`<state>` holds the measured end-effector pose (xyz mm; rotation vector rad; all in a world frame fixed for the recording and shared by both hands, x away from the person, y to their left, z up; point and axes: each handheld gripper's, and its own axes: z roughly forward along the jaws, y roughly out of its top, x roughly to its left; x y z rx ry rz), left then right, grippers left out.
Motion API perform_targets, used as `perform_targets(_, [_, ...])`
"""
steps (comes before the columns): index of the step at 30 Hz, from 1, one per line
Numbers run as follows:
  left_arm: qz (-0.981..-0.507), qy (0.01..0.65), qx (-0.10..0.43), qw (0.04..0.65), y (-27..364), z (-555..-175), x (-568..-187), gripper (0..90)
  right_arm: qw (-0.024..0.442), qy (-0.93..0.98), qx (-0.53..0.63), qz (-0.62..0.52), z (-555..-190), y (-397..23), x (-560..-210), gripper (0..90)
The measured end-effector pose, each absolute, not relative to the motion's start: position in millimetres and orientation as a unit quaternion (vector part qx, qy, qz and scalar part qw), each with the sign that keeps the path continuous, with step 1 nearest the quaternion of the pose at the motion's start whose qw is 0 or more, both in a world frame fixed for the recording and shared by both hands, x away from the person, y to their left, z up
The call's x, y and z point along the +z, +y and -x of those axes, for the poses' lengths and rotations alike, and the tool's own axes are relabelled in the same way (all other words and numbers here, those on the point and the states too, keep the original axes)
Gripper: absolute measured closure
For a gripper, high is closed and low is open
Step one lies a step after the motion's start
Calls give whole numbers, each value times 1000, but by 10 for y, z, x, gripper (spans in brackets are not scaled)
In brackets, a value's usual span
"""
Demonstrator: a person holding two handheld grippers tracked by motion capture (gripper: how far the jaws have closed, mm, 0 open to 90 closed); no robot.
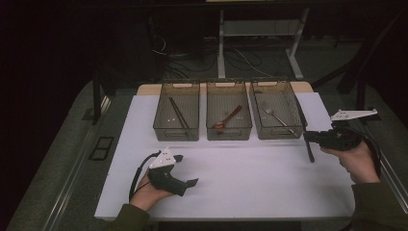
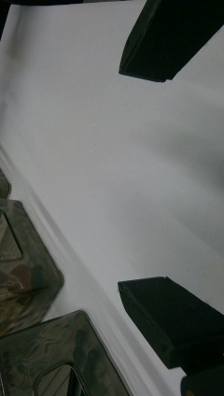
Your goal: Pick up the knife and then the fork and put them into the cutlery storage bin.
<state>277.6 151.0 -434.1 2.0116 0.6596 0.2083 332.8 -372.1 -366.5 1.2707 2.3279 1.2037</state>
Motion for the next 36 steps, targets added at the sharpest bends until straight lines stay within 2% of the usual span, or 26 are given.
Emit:
perform_targets(18, [-821, 276, 86, 492, 1517, -2778, -4330, 0, 158, 757, 455, -441, -3545, -3629, -3306, 789])
perform_targets(26, [-818, 277, 88, 497, 1526, -2777, -4323, 0, 183, 746, 457, -449, -3806, -3603, -3098, 789])
perform_targets(36, [-819, 269, 89, 499, 1536, -2796, -4337, 0, 195, 742, 450, -457, -4155, -3495, -3105, 789])
